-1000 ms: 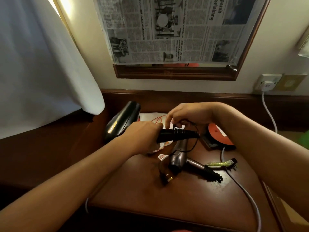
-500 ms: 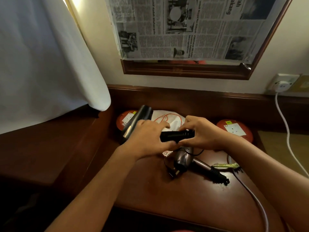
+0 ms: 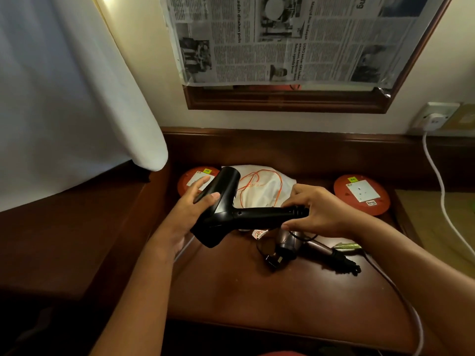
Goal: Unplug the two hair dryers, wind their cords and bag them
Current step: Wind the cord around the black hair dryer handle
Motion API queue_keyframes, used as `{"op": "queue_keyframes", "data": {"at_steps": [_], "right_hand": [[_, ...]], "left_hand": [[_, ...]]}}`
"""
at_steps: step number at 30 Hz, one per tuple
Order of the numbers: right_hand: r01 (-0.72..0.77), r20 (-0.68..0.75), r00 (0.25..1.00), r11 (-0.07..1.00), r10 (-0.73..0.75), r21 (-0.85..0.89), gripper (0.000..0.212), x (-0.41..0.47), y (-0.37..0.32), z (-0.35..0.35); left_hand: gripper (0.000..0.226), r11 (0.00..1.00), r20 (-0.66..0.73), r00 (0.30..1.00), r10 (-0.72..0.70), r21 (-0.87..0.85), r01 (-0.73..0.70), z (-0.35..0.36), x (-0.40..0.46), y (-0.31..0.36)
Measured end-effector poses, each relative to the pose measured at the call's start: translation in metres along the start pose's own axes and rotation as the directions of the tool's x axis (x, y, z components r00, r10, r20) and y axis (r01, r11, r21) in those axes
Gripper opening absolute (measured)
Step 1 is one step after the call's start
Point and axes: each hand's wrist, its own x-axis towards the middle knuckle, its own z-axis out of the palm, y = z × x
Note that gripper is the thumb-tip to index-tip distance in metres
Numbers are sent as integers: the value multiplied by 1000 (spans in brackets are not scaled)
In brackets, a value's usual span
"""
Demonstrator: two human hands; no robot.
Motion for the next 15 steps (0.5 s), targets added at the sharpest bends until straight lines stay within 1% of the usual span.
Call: {"op": "queue_keyframes", "data": {"at_steps": [4, 8, 10, 11, 13, 15], "right_hand": [[-22, -7, 1000, 1000, 22, 0, 30, 7, -4, 10], [-68, 8, 998, 998, 68, -5, 32, 14, -1, 21], [-84, 22, 996, 996, 84, 1, 37, 16, 1, 24], [-98, 22, 995, 995, 98, 10, 43, 17, 1, 25], [-150, 26, 989, 987, 149, 50, 67, 20, 2, 25], [-193, 41, 981, 979, 190, 72, 84, 23, 5, 24]], "left_hand": [[75, 998, 51, 997, -54, -28, 56, -12, 5, -4], [74, 985, 92, 991, -94, -140, 106, -25, 8, -9], [72, 979, 111, 988, -107, -163, 125, -28, 10, -11], [71, 976, 118, 986, -115, -169, 134, -28, 12, -13], [70, 971, 136, 981, -135, -177, 158, -27, 15, -17], [74, 968, 147, 977, -156, -174, 181, -25, 20, -20]]}}
